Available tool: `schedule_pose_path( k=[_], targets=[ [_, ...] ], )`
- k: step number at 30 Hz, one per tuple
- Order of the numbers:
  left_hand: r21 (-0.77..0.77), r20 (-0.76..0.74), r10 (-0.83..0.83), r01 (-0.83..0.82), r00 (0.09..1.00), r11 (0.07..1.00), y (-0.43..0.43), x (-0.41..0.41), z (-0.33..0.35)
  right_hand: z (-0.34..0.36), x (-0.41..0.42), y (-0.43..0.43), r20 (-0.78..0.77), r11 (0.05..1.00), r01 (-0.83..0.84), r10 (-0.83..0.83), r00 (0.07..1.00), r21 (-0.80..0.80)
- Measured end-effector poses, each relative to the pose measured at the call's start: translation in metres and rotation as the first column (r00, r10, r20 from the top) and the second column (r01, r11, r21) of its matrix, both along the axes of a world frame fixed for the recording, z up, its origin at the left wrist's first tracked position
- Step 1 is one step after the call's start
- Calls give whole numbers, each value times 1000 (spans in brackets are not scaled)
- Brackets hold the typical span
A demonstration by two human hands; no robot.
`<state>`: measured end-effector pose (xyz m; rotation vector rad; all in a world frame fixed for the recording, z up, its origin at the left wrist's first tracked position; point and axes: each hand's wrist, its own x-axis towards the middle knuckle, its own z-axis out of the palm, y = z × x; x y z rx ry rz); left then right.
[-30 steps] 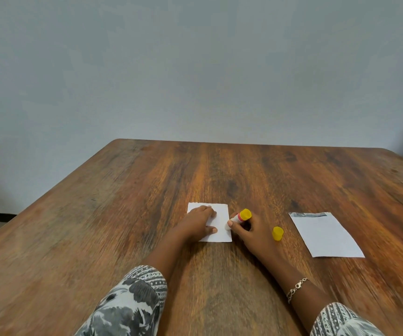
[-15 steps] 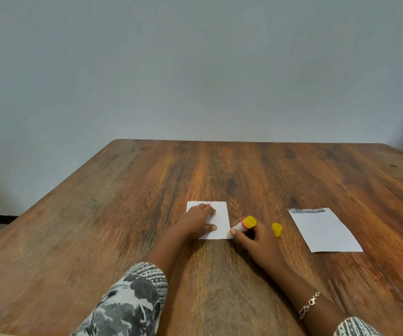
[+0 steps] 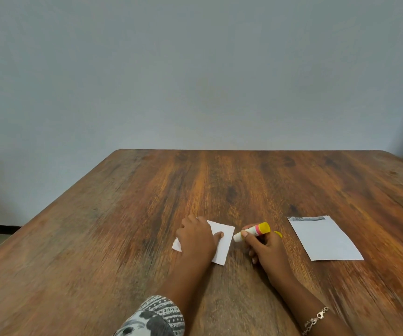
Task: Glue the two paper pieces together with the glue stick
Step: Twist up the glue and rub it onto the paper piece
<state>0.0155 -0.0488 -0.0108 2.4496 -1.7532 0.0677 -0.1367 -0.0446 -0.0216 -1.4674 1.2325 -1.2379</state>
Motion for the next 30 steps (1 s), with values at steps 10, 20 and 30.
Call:
schedule_pose_path(
  k=[10,20,30],
  targets=[
    [-200,2,-178,174,984,964,2,8,13,5,14,-16,-46,998,33,-36,998,-51],
    [58,-167,-386,400,907,915,-2,33,13,4,23,-40,-163,994,30,-47,986,-105],
    [49,-158,-393,405,906,913,-3,32,14,4,25,-41,-225,994,36,-59,973,-101]
  ],
)
